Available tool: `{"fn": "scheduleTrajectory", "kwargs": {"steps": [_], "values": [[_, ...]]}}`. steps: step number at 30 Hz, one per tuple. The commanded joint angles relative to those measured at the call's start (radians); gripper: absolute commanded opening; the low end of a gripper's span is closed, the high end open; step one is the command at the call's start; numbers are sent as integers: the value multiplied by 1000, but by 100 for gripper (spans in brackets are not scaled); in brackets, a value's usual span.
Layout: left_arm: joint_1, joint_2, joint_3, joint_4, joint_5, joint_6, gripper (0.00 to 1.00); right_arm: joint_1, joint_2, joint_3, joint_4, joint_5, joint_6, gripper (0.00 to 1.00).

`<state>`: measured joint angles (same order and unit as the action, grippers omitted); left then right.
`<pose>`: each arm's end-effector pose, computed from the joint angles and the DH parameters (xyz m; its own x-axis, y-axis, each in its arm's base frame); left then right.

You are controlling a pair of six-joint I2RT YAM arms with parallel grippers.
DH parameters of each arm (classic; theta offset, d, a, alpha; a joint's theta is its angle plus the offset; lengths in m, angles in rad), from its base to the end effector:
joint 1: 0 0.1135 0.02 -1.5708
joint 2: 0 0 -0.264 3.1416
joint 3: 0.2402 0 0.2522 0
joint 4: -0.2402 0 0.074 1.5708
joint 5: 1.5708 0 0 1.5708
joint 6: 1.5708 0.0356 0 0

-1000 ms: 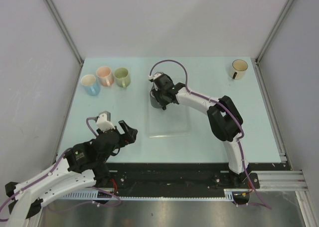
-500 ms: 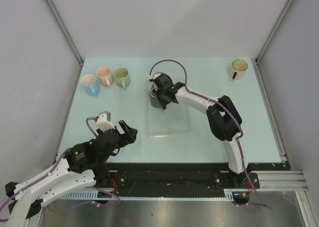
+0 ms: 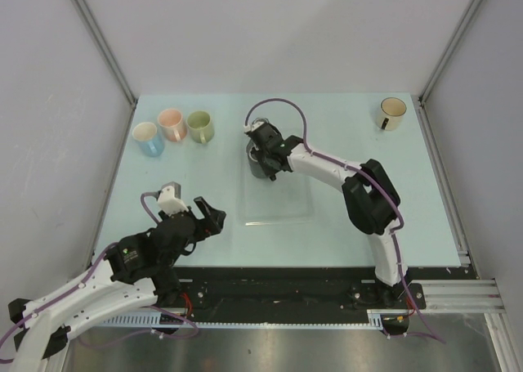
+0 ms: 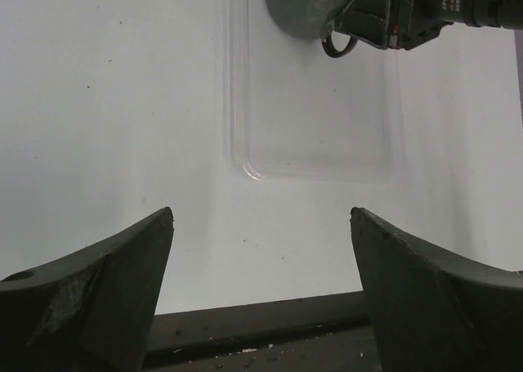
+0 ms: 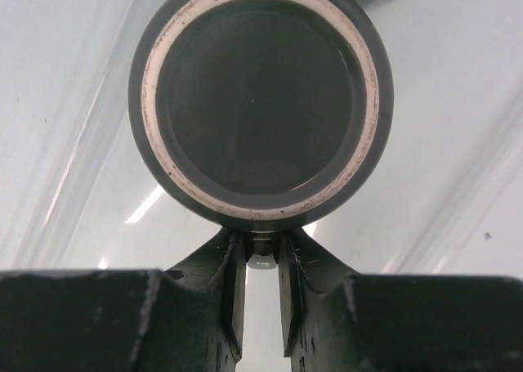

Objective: Turn the mug right side up

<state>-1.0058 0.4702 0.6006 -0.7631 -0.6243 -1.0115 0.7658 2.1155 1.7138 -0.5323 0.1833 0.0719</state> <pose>0.0726 -0.0756 0.2636 -0.5349 -0.4407 -0.7209 -0.0387 0.8651 -0.5002 0.3437 0.3215 0.2111 -0.6214 -0.4995 -0.6036 -0.5602 0.8219 -0.1035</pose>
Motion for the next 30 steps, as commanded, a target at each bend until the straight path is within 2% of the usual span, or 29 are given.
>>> {"fn": "scheduleTrajectory", "kwargs": {"steps": [1, 9, 12, 13, 15, 16, 18, 19, 20, 22, 23, 25, 28, 30], "values": [[-2, 2, -12, 59, -11, 13, 93, 7, -195, -20, 3, 68, 34, 0], [-4, 71, -9, 180, 29, 53, 94, -28, -425, -178, 15, -8, 107, 0], [-4, 91, -34, 299, 96, 80, 96, -92, -520, -283, 89, -163, 202, 0], [-4, 88, -47, 399, 125, 91, 96, -111, -546, -325, 124, -277, 235, 0], [-2, 76, -100, 520, 204, 116, 97, -166, -629, -399, 257, -388, 331, 0], [-2, 70, -142, 647, 228, 122, 97, -178, -658, -477, 305, -501, 362, 0], [-2, 45, -183, 778, 293, 126, 98, -213, -706, -546, 455, -588, 457, 0], [-2, 39, -220, 905, 308, 129, 98, -227, -748, -603, 503, -670, 488, 0], [-1, 36, -234, 956, 319, 134, 98, -238, -768, -640, 617, -706, 526, 0], [1, 48, -254, 1080, 353, 140, 98, -275, -828, -703, 736, -805, 655, 0], [9, 56, -266, 1119, 371, 146, 99, -284, -847, -768, 858, -829, 696, 0], [16, 102, -285, 1245, 441, 148, 99, -307, -873, -822, 963, -879, 812, 0], [26, 185, -304, 1411, 510, 122, 99, -313, -913, -914, 1229, -915, 966, 0], [35, 256, -315, 1535, 540, 102, 99, -312, -925, -977, 1346, -923, 1051, 0]]}}
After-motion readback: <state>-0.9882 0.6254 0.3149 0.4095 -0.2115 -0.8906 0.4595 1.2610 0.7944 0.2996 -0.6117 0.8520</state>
